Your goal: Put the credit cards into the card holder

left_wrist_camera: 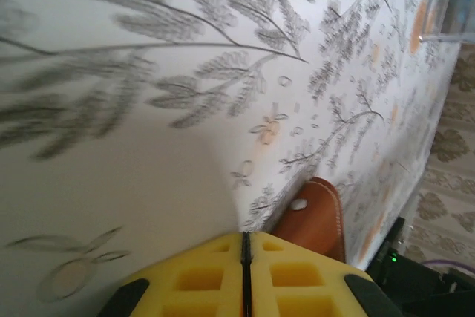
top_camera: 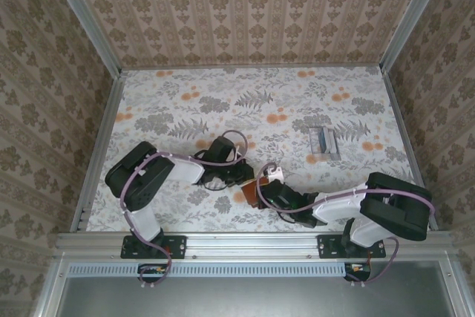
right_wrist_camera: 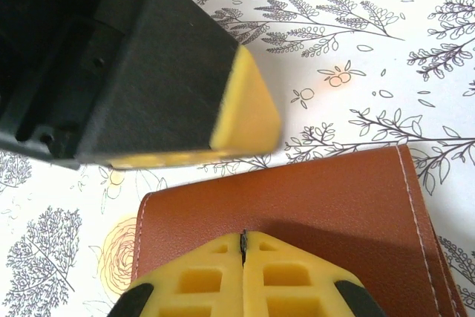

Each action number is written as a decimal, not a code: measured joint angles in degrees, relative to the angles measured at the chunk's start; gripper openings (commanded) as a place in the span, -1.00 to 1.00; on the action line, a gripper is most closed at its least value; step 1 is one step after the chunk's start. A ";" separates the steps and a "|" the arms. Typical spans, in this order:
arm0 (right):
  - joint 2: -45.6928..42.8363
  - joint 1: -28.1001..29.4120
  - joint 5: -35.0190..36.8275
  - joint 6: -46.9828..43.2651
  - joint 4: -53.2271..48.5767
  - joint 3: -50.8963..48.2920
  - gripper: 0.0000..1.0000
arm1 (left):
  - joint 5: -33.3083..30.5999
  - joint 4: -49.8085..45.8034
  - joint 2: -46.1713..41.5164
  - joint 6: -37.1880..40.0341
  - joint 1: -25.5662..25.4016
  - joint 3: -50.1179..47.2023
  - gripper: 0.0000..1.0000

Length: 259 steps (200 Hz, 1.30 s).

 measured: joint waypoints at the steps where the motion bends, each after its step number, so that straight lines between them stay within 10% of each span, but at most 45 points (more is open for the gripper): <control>1: -0.04 0.00 0.00 -0.04 -0.04 0.00 -1.00 | -0.09 -0.17 -0.17 0.02 0.20 -0.11 -0.78; 38: -2.05 -1.31 -2.32 -4.07 -5.86 2.38 -0.99 | -1.97 -5.64 -5.40 1.77 5.42 -2.19 -0.78; 102: -9.01 -16.06 -17.18 -11.28 -25.66 8.52 -0.14 | -4.44 -14.97 -16.33 7.41 11.19 -2.16 -0.75; 139: -12.35 -17.97 -20.61 -11.37 -42.91 20.59 -0.03 | -7.37 -21.68 -21.90 11.58 11.69 -2.14 -0.74; 191: -13.62 -19.69 -23.12 0.39 -57.61 23.56 -1.00 | -10.19 -27.02 -24.74 16.26 11.69 -2.12 -0.57; 259: -7.28 -20.61 -24.28 1.81 -60.61 24.83 -1.00 | -15.37 -32.50 -28.85 22.18 11.69 -1.73 -0.34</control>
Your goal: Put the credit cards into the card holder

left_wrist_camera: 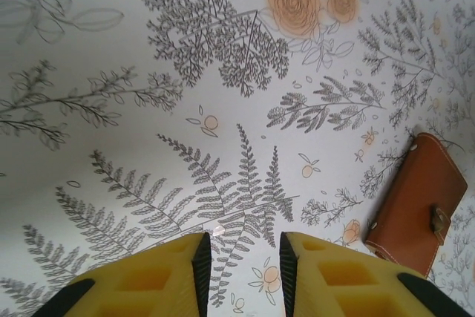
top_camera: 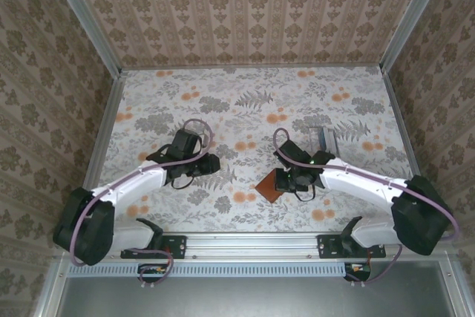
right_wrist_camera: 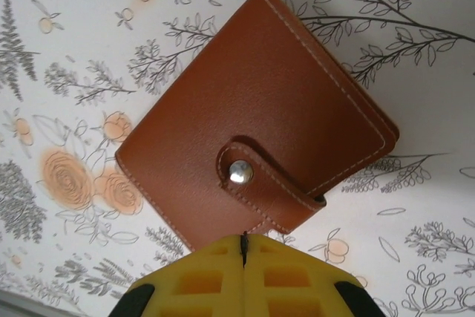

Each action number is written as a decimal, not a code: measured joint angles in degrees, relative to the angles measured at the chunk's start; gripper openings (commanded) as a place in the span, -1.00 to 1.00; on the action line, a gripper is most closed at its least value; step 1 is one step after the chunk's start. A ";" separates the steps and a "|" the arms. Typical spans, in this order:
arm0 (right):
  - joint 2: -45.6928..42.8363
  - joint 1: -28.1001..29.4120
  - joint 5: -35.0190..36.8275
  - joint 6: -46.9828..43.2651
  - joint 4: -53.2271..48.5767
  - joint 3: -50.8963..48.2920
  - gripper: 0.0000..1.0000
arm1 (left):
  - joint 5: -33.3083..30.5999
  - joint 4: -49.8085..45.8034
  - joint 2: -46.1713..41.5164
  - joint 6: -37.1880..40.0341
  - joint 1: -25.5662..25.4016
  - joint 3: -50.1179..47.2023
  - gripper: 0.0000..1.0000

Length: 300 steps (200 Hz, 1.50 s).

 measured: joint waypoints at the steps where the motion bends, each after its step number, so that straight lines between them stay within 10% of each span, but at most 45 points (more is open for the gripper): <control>1: 0.20 -0.07 0.00 -0.11 0.02 0.07 -1.00 | -0.07 -0.02 -0.09 0.02 0.00 0.00 -0.34; 300: 3.23 -2.23 -2.73 -5.38 8.81 -0.33 -1.00 | -2.38 -0.52 -1.44 0.70 1.95 0.00 -0.26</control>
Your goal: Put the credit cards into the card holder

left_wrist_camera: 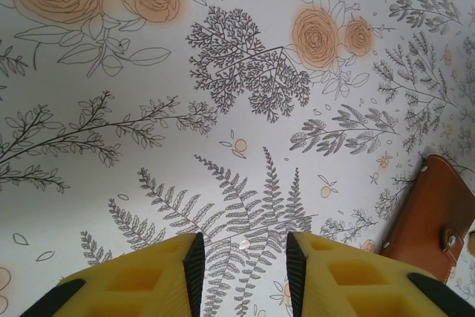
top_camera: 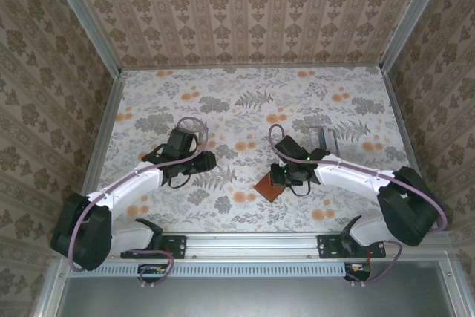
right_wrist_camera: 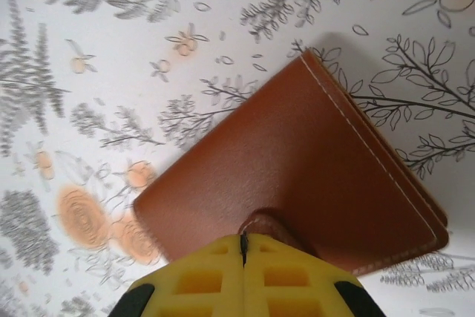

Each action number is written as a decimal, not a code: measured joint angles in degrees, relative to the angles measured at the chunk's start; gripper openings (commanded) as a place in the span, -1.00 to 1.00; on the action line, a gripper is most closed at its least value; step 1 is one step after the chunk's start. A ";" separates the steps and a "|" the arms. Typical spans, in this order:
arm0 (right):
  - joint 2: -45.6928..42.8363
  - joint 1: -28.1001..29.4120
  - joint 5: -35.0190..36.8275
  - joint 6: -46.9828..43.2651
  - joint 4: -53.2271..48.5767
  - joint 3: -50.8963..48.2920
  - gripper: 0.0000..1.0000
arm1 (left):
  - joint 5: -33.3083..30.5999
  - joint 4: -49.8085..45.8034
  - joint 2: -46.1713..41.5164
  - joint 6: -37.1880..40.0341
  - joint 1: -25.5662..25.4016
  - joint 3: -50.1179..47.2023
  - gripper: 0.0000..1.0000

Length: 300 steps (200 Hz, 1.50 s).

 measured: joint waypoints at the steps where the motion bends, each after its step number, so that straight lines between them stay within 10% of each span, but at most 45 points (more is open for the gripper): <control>1: -0.13 0.00 0.00 -0.04 -0.04 0.04 -0.99 | 0.00 0.04 0.02 0.00 0.00 0.00 -0.26; 120: -2.62 0.13 -0.87 0.46 5.88 -5.18 -0.87 | 0.31 1.38 -2.75 1.86 0.04 -0.02 0.36; 162: -26.10 0.17 9.53 -2.54 4.61 -5.05 0.33 | -3.30 2.23 -7.63 3.32 0.37 0.11 0.74; 201: -46.12 0.09 27.23 -10.10 11.87 -13.25 0.98 | -7.41 -2.80 -4.11 8.28 0.70 7.72 1.00; 246: -46.86 -1.73 42.10 -27.56 24.72 -24.79 1.00 | -14.40 -1.49 -5.01 18.49 0.46 8.98 1.00; 300: -48.43 -16.87 40.00 -39.80 39.69 -36.68 1.00 | -24.61 16.02 -18.01 34.23 -0.59 -6.84 1.00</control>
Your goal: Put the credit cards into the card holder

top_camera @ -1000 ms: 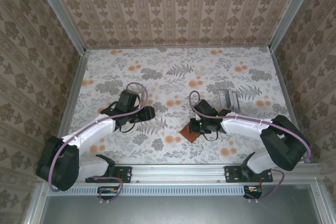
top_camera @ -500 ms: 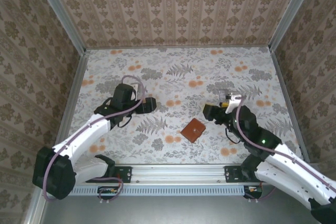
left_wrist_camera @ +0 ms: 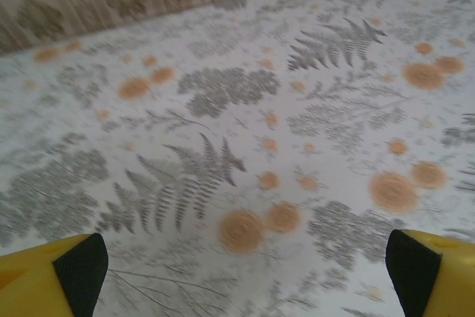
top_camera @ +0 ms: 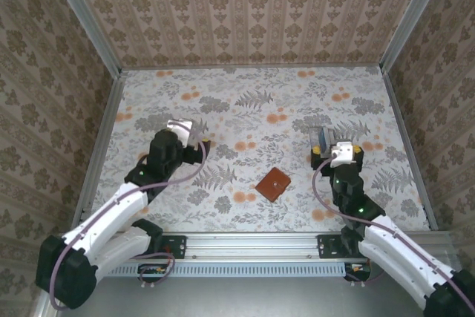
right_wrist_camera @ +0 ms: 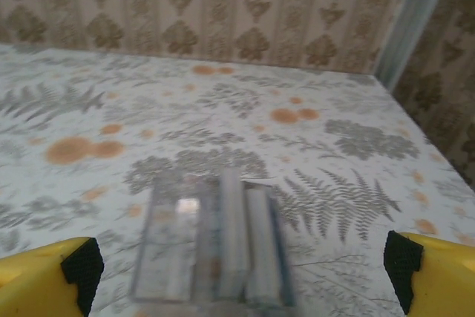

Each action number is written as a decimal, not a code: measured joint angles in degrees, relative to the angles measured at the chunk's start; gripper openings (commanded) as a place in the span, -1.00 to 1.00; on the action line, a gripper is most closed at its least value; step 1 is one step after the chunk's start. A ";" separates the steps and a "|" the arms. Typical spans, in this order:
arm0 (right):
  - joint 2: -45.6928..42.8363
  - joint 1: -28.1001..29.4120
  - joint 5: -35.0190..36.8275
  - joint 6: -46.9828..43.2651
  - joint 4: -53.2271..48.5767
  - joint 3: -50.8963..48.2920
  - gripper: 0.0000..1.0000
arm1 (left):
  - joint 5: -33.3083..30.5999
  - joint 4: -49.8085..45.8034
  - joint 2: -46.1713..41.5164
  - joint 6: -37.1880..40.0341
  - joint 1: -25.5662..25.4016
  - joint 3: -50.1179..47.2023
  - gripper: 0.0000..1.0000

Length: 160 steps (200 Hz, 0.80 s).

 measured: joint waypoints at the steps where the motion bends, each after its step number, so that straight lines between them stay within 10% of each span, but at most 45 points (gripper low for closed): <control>1: 0.00 -0.28 -0.11 -0.07 0.22 -0.15 1.00 | -0.13 0.26 0.00 0.20 0.00 -0.15 1.00; 54: 9.03 -20.24 -11.50 3.34 12.41 -4.15 1.00 | -6.71 15.37 5.05 5.95 9.70 -6.54 1.00; 160: 38.95 -27.47 -22.88 6.84 32.68 4.15 0.99 | -1.09 39.32 21.16 5.70 22.38 -12.83 1.00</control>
